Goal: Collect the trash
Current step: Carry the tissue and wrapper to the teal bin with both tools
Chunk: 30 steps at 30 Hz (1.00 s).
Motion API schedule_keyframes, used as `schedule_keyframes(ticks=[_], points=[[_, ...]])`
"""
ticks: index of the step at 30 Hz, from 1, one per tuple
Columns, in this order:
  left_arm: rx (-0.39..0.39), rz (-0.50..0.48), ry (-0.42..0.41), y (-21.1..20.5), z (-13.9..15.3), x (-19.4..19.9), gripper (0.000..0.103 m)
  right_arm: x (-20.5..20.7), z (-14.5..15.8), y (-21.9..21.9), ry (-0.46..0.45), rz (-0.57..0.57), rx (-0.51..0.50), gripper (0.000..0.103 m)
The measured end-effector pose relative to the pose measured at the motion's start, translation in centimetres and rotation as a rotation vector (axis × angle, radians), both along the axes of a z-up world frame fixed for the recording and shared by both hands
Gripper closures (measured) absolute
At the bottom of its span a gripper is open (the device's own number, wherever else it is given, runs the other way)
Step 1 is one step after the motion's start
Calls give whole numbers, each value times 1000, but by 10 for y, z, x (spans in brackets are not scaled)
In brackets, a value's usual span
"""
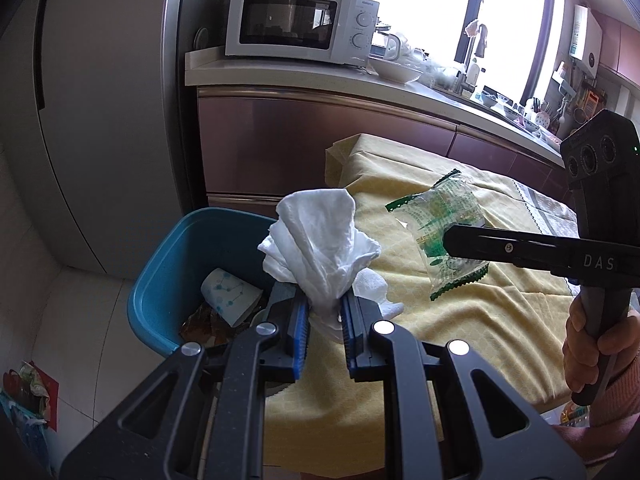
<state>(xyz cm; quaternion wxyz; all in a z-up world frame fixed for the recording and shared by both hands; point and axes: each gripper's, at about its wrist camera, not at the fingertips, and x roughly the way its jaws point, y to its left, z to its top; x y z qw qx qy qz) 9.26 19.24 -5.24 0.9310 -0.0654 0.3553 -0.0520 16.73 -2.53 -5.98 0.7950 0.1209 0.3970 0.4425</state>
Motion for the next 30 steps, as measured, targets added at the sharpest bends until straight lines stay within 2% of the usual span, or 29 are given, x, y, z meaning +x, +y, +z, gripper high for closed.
schedule_keyframes(ticks=[15,30], points=[[4,59,16,26,-6,4,88,6,3,25,-6,45,-22,94],[1,90,38,35,-17,7,88,13,2,47,1,76,-46,94]])
